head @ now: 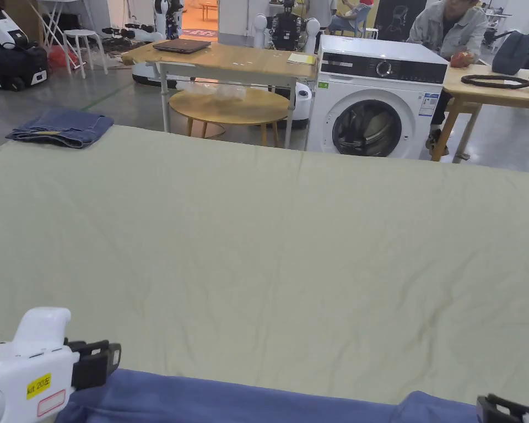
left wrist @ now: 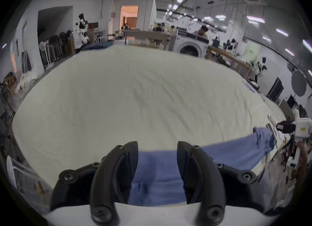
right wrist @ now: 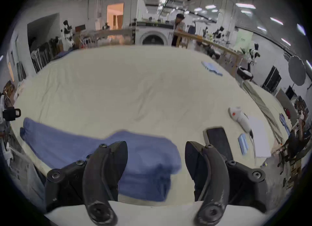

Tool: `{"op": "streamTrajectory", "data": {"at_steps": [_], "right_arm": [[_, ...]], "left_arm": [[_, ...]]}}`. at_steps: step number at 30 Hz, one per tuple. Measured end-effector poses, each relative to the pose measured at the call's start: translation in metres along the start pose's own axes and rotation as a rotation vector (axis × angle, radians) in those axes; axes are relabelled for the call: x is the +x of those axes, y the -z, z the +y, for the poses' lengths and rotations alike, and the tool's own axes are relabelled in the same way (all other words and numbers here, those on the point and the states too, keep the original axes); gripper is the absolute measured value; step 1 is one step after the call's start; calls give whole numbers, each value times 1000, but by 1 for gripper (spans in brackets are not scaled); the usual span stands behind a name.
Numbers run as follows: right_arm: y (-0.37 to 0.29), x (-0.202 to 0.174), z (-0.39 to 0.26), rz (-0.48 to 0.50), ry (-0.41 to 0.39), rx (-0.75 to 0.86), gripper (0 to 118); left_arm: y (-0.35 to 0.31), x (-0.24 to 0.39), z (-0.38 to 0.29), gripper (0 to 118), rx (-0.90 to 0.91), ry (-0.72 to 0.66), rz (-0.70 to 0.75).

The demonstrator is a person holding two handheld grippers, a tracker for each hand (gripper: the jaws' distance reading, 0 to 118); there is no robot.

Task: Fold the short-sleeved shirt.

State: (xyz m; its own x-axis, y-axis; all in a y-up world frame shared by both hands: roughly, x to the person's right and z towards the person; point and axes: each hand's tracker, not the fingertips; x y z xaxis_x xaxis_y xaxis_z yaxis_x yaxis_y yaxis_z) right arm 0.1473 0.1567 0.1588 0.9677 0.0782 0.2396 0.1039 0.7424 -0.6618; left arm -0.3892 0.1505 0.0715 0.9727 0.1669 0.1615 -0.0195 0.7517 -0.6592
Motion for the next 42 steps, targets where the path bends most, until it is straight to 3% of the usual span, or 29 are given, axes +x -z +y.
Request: {"op": "streamTrajectory", "data": {"at_steps": [8,11,13,14,15,18,22,30,37,38,40,41,42], "right_arm": [[-3,-73,25,82,87,445,71],[-12,-98,32,56,88,570,36],[-14,-110,36,48,82,602,31],[-15,-114,39,57,83,598,21],[-15,-118,41,60,82,597,13],[-16,-123,47,73,93,611,0],[-15,-124,51,80,120,612,0],[-8,-127,54,115,89,591,0],[9,-131,49,144,64,520,0],[11,-132,47,152,62,510,0],[15,-135,46,153,58,494,0],[17,-135,44,161,54,485,0],[18,-136,42,162,53,480,0]], "left_arm": [[4,55,27,45,343,89,36],[-2,70,35,43,447,113,41],[1,69,38,41,485,135,67],[0,71,40,36,510,146,69],[-1,73,41,22,513,153,71],[-2,72,45,0,544,161,99],[-5,69,49,0,558,132,129],[-10,9,40,0,286,24,92],[-2,-69,17,0,-108,-139,-101],[1,-82,13,7,-136,-171,-122],[6,-98,5,52,-202,-224,-169],[10,-105,1,68,-228,-243,-171],[15,-112,-3,68,-254,-259,-210]]}}
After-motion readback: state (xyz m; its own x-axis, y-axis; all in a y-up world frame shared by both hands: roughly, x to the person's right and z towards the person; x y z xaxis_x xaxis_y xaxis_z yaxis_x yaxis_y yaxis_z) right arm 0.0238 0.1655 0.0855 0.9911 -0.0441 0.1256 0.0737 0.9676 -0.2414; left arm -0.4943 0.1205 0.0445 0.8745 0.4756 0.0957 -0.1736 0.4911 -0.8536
